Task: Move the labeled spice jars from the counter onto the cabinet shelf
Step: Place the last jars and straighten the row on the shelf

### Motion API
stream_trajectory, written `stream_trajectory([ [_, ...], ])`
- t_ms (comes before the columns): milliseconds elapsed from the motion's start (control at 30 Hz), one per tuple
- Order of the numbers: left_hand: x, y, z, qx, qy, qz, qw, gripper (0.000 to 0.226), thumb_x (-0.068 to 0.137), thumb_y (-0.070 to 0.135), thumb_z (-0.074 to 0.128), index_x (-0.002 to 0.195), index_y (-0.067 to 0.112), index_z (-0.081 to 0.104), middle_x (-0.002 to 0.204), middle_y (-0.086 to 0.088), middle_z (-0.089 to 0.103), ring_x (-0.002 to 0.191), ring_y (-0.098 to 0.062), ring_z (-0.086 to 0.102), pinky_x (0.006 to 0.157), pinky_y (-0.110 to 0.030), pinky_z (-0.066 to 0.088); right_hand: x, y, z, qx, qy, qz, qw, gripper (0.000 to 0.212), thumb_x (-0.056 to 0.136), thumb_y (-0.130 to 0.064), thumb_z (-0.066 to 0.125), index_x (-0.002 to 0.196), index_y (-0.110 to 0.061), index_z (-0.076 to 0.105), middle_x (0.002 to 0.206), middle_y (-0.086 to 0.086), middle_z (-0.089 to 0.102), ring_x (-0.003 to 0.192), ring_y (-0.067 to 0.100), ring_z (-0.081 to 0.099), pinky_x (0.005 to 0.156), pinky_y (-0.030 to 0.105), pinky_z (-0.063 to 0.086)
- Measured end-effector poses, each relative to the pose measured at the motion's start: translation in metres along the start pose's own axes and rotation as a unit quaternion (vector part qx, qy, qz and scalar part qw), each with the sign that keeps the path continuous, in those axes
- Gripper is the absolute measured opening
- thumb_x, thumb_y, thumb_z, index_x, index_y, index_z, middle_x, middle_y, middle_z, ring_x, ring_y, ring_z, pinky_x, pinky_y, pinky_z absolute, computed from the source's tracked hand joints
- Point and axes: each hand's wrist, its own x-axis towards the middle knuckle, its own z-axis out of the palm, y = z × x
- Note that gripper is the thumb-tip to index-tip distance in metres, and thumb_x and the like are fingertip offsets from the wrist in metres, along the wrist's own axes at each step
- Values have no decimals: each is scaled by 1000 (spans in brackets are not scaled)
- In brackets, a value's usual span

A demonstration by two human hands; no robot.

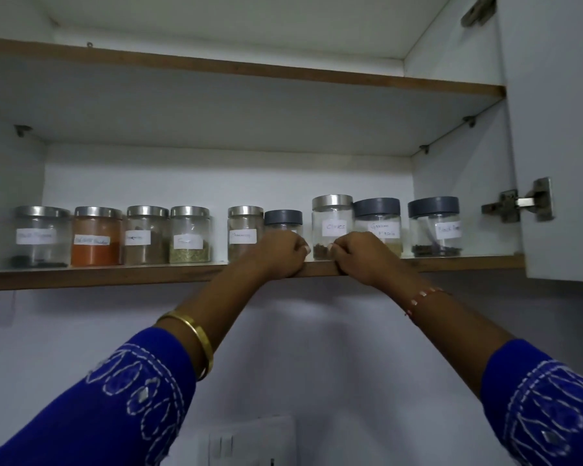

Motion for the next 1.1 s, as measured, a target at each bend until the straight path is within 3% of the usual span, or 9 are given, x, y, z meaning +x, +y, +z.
stream_trajectory([
  [133, 4, 21, 10, -14, 13, 18, 1000, 32, 96, 21, 41, 110, 8, 66, 111, -12, 67, 102, -25, 59, 80, -27, 41, -5, 23, -13, -9, 5, 42, 999, 37, 96, -16, 41, 65, -4, 57, 70, 9, 53, 72, 21, 49, 61, 25, 34],
  [300, 10, 41, 22, 2, -9, 12, 1000, 36, 97, 23, 36, 94, 1, 64, 103, -19, 65, 99, -30, 59, 74, -27, 38, -9, 56, -27, -21, 7, 83, 996, 34, 96, -15, 38, 83, 2, 63, 85, 19, 58, 83, 31, 56, 69, 27, 37],
  [433, 13, 56, 21, 20, -70, -23, 997, 45, 101, 30, 26, 117, 1, 57, 128, -20, 54, 120, -31, 48, 95, -31, 36, 0, 63, -29, -33, -45, 96, 994, 32, 97, -18, 35, 106, -4, 63, 118, 23, 58, 108, 36, 55, 87, 33, 42],
  [500, 15, 63, 21, 29, -95, -40, 994, 50, 101, 33, 23, 132, 2, 47, 142, -19, 44, 131, -30, 39, 105, -33, 31, 2, 59, -32, -62, -81, 101, 990, 38, 98, -18, 32, 129, -7, 52, 137, 21, 48, 122, 35, 47, 101, 36, 38],
  [567, 18, 67, 21, 38, -115, -54, 991, 53, 101, 37, 21, 140, 4, 38, 149, -16, 34, 138, -28, 32, 111, -33, 25, 5, 55, -37, -88, -119, 103, 984, 42, 100, -18, 29, 140, -8, 38, 148, 18, 36, 134, 33, 36, 108, 35, 30],
  [800, 34, 71, 28, 63, -156, -94, 981, 56, 100, 40, 20, 144, 5, 30, 154, -14, 25, 142, -27, 25, 115, -35, 19, 25, 61, -40, -118, -204, 107, 966, 48, 101, -17, 28, 147, -6, 21, 155, 13, 21, 142, 27, 24, 114, 32, 21],
  [967, 51, 69, 32, 68, -195, -108, 973, 52, 99, 40, 23, 140, 11, 38, 149, -13, 35, 135, -27, 35, 114, -39, 25, 41, 73, -34, -130, -231, 104, 959, 48, 100, -16, 29, 146, -6, 23, 154, 12, 25, 140, 27, 29, 112, 32, 26],
  [1100, 63, 74, 33, 48, -207, -126, 969, 41, 99, 30, 32, 132, 8, 45, 138, -14, 46, 125, -26, 45, 104, -34, 33, 57, 84, -28, -140, -251, 99, 953, 46, 100, -18, 29, 145, -6, 28, 151, 13, 31, 137, 28, 35, 111, 34, 30],
])
